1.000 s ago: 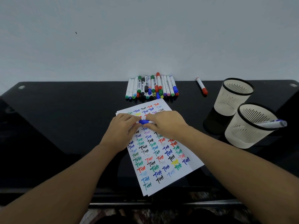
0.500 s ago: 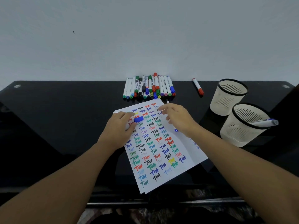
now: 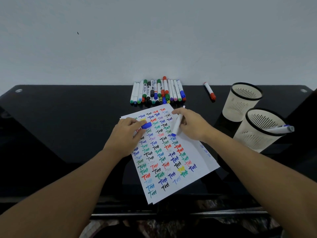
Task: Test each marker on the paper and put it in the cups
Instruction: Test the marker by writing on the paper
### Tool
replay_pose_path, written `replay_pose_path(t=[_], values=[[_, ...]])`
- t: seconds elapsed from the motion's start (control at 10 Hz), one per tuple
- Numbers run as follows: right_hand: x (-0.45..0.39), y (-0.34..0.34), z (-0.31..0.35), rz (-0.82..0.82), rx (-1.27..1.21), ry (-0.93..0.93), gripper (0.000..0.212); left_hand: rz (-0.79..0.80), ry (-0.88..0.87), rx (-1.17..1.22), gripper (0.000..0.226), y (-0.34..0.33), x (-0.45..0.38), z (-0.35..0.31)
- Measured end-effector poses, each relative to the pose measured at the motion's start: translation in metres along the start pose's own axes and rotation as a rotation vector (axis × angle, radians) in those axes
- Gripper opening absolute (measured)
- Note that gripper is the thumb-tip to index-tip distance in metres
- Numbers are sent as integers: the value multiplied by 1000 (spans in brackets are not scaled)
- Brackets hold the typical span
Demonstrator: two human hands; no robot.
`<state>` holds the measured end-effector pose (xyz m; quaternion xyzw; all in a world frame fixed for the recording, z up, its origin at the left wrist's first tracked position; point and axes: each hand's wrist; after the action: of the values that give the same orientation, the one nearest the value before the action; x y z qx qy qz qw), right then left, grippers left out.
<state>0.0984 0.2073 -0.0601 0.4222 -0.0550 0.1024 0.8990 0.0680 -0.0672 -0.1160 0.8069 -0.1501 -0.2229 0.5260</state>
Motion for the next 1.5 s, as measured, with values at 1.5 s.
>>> replay_pose_path(t=[1.5], values=[[11, -32, -18, -264, -356, -42, 24, 4, 27, -15, 46, -3, -1, 2]])
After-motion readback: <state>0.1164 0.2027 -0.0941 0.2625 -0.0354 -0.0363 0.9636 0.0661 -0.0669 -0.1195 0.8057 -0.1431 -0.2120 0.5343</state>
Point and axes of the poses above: each hand's wrist, its own x-axis away from the middle knuckle, its own y-axis out of the back of the hand, z = x × y, and after that the axes turned 8 degrees about z, right-handed
